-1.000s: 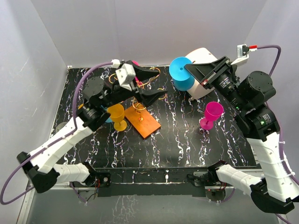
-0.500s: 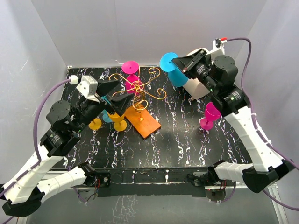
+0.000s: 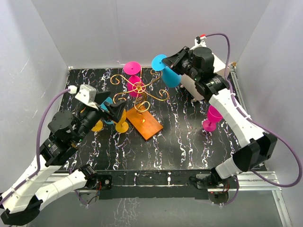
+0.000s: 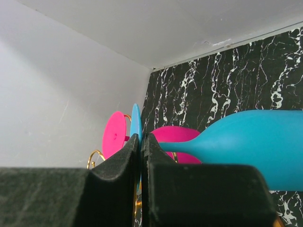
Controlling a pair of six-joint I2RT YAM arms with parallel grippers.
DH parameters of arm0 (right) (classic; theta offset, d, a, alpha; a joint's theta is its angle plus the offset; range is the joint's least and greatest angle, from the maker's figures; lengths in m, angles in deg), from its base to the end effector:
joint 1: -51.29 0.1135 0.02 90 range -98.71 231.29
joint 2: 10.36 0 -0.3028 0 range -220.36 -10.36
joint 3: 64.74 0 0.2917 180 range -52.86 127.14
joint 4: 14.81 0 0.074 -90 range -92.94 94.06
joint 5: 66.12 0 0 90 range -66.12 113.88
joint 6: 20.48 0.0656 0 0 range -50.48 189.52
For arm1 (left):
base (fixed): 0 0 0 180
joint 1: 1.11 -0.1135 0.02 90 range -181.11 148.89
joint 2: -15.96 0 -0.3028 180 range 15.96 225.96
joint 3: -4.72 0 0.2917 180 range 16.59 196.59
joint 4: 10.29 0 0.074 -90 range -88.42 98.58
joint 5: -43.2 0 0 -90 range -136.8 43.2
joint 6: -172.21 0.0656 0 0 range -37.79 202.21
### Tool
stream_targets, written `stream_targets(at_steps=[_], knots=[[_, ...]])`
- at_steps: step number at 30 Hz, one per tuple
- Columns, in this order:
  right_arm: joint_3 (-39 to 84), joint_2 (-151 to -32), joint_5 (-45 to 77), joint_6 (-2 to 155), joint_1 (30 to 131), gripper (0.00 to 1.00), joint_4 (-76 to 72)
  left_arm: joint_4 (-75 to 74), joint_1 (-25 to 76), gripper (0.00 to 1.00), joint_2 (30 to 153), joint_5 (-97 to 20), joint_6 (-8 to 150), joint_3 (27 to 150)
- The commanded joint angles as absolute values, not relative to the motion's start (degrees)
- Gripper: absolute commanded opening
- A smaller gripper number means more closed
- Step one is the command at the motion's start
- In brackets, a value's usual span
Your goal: Place the wine glass upside down on the wine glass rack
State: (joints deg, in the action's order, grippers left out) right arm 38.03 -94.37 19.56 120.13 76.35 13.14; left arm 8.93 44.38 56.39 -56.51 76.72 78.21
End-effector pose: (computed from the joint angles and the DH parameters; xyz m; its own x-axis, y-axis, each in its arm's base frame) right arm 0.3623 0.1748 0.4862 -0.4703 0.6308 -0.6172 -0.1990 0.6055 0.7706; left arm 0.1261 -0.1125 0.5022 0.1107 -0.2471 -0.9627 0.6015 0.7878 -0.1331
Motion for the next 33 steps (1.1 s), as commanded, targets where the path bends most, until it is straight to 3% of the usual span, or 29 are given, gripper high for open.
stream_targets(at_steps=[1, 17, 33], knots=[[43.5, -96.5, 15.5, 119.0, 76.3, 0.0, 9.0, 10.0, 44.2, 0.79, 54.9, -59.0, 77.3, 78.4], [46.3, -103.5, 2.1, 121.2, 76.4, 0.0, 6.2, 11.6, 44.2, 0.8, 53.8, -59.6, 76.3, 79.0], [43.7, -100.8, -2.8, 120.8, 76.4, 0.0, 7.4, 11.7, 44.2, 0.8, 54.5, -60.2, 77.2, 80.3]])
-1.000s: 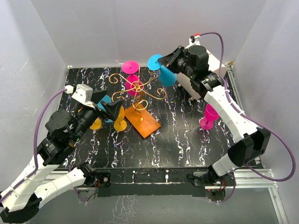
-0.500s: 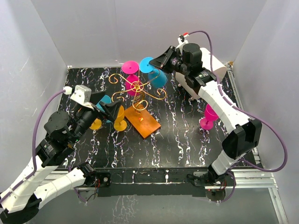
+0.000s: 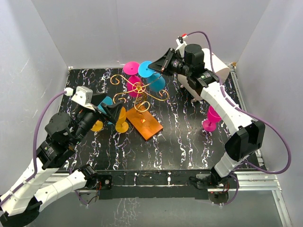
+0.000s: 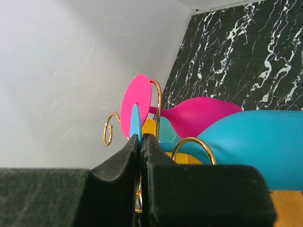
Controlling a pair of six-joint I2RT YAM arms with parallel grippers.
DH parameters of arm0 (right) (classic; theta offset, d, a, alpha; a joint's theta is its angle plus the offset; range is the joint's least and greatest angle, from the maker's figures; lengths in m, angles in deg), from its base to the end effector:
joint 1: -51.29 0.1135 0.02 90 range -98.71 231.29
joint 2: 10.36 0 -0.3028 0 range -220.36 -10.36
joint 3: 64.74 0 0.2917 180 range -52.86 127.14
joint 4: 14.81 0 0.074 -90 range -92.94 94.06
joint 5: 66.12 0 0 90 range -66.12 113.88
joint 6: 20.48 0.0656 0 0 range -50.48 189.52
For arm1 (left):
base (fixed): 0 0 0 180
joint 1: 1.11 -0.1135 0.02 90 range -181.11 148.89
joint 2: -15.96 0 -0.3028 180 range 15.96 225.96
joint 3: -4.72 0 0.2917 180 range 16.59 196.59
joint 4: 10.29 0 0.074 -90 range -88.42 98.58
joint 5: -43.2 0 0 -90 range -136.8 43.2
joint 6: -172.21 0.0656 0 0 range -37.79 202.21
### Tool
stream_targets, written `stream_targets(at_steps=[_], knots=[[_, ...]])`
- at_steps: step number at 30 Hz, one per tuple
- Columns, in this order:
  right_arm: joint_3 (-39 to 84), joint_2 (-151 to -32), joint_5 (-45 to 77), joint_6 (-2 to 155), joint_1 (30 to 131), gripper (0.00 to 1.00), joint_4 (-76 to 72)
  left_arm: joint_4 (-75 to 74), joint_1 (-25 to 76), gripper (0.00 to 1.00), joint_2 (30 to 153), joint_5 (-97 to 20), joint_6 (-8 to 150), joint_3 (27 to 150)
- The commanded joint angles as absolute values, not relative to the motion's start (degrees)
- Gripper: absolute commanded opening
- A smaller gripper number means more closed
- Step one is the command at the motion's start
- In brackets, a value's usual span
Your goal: Place the wine glass upside down on the wine glass rack
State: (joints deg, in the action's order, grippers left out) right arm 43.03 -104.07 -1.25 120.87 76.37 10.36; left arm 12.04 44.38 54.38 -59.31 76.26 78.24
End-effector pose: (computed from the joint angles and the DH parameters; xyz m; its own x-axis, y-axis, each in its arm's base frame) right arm 0.3989 0.2174 0.4608 -0.7035 0.4514 -0.5489 -0.3391 0.4656 0.8174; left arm 0.1195 -0.1013 0.4999 0.0973 -0.2433 -0.9650 0.5612 0.8142 -0.1487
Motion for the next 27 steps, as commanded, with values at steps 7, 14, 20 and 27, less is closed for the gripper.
stream_targets(at_steps=[7, 14, 20, 27], knots=[[41.8, -98.8, -2.3, 120.7, 76.4, 0.0, 8.7, 11.6, 44.2, 0.81, 54.7, -61.0, 78.6, 81.1], [38.7, -96.3, -0.8, 120.3, 76.3, 0.0, 9.2, 11.9, 44.2, 0.81, 55.0, -61.2, 79.4, 81.7], [37.3, -94.6, 2.3, 119.4, 76.4, 0.0, 10.4, 11.9, 44.2, 0.81, 55.2, -61.5, 79.6, 81.8], [34.3, -90.8, 10.4, 119.0, 76.3, 0.0, 8.7, 11.8, 44.2, 0.81, 55.3, -61.6, 79.7, 81.6]])
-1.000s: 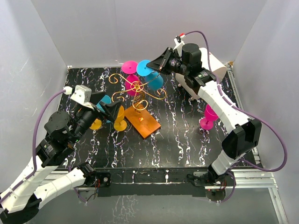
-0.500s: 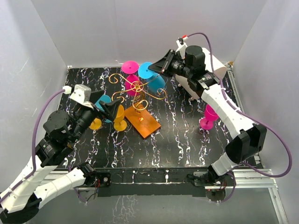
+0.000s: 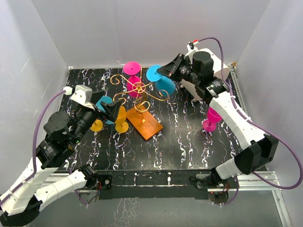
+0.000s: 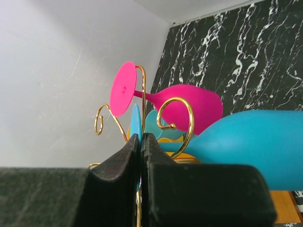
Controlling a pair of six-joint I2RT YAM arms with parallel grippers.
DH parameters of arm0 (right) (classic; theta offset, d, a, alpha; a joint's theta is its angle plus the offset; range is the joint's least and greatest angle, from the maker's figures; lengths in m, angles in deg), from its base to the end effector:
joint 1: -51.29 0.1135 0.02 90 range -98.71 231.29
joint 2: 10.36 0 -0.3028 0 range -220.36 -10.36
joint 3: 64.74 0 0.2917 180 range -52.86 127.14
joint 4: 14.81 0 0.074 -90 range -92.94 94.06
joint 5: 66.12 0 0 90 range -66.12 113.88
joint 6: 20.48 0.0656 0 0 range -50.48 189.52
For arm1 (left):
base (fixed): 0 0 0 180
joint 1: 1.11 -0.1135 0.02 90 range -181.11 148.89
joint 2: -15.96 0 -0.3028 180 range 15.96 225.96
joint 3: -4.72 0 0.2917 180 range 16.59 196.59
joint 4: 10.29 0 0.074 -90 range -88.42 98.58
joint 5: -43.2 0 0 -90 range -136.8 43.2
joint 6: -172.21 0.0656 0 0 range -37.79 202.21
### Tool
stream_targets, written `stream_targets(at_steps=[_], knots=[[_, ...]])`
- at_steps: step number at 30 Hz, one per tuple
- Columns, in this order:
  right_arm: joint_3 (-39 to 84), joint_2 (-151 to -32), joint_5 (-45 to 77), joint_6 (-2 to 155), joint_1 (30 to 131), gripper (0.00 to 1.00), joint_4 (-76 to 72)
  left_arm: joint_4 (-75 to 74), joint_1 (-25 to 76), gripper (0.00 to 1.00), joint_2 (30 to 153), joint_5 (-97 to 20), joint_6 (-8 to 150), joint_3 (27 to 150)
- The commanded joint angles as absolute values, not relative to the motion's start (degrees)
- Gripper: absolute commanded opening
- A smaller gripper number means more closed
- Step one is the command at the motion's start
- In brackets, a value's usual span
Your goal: Place the wine glass upside down on the wine glass rack
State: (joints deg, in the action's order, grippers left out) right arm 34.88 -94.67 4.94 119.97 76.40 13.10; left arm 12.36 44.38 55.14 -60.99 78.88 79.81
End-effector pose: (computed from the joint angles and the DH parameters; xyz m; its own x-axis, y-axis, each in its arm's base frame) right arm 0.3569 0.1908 0.4622 -0.6564 0.4978 -0.5668 -0.2859 0.5311 0.7976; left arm 0.1205 -0.0996 0.5074 0.1301 -0.2127 -0.9684 0.5326 0.8389 -0.1127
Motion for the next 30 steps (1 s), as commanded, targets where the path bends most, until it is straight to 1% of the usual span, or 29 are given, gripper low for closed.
stream_targets(at_steps=[1, 12, 25, 30], knots=[[34.4, -90.8, 10.9, 119.0, 76.3, 0.0, 8.5, 11.7, 44.3, 0.81, 55.3, -61.6, 79.7, 81.5], [38.8, -94.9, 14.3, 118.9, 76.3, 0.0, 7.9, 12.1, 44.2, 0.81, 54.8, -61.5, 79.2, 81.3], [42.5, -100.5, 9.3, 118.8, 76.3, 0.0, 8.0, 12.6, 44.2, 0.81, 54.7, -61.8, 79.2, 81.2], [43.1, -101.1, 9.2, 118.6, 76.3, 0.09, 8.2, 12.5, 44.2, 0.81, 54.7, -62.0, 79.2, 80.9]])
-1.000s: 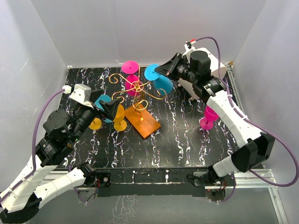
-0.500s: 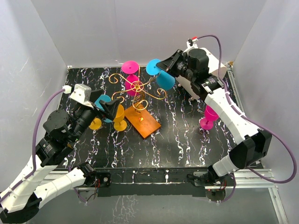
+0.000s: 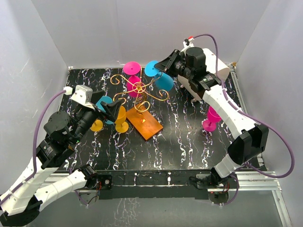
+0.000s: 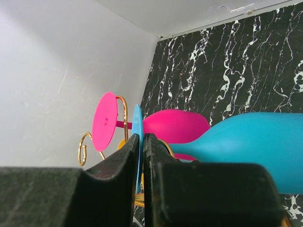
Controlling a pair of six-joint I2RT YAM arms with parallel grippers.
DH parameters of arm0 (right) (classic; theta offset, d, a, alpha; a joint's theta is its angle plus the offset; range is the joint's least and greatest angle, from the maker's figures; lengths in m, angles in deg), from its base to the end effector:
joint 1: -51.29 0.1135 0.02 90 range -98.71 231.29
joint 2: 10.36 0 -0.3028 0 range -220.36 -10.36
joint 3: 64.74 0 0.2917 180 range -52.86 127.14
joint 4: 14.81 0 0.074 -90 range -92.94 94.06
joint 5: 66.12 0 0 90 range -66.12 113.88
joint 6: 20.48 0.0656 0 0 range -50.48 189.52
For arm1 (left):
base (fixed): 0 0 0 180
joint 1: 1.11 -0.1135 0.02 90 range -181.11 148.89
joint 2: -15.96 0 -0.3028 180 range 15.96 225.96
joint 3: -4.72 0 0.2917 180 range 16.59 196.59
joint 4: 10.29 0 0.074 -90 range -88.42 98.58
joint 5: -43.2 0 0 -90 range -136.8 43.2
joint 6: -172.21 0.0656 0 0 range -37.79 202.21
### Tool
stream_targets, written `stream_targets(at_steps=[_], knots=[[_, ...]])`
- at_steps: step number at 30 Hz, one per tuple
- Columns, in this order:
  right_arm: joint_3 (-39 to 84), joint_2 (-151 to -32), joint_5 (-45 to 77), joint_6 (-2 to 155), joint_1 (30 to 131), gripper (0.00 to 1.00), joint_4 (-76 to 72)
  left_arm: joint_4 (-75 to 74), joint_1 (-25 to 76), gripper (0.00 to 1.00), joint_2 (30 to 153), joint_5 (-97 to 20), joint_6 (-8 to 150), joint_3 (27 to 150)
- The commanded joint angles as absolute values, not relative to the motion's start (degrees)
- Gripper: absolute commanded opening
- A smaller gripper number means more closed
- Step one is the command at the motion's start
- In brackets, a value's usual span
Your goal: Place the wine glass upside down on the wine glass rack
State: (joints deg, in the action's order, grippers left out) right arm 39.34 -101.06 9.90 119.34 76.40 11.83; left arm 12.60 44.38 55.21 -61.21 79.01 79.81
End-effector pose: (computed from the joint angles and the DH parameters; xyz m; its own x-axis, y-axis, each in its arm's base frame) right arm 0.3930 0.2017 0.4522 -0.6113 0.5323 -0.5857 -0.2444 0.5769 0.7794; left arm 0.1210 -0.0998 0.5067 0.1278 -0.2071 -0.9699 0.5286 0.8417 -0.1101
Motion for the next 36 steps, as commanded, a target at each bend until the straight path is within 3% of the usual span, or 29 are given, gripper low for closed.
stream_targets(at_steps=[1, 11, 19, 29, 36], knots=[[43.4, -101.2, 9.1, 118.6, 76.3, 0.11, 8.3, 12.5, 44.2, 0.81, 54.7, -62.0, 79.2, 80.8], [46.4, -102.3, 10.4, 115.4, 76.3, 0.55, 11.4, 13.0, 44.2, 0.81, 54.7, -62.0, 79.5, 81.5], [47.9, -101.5, 14.1, 112.7, 75.9, 0.74, 13.6, 13.8, 44.2, 0.82, 55.2, -61.9, 80.0, 82.7], [43.7, -94.0, 20.7, 108.6, 75.3, 0.79, 15.7, 14.7, 44.2, 0.82, 56.2, -61.4, 80.3, 84.0], [29.1, -78.8, 37.0, 103.9, 75.2, 0.74, 23.0, 14.0, 44.2, 0.82, 56.2, -61.3, 80.4, 83.0]])
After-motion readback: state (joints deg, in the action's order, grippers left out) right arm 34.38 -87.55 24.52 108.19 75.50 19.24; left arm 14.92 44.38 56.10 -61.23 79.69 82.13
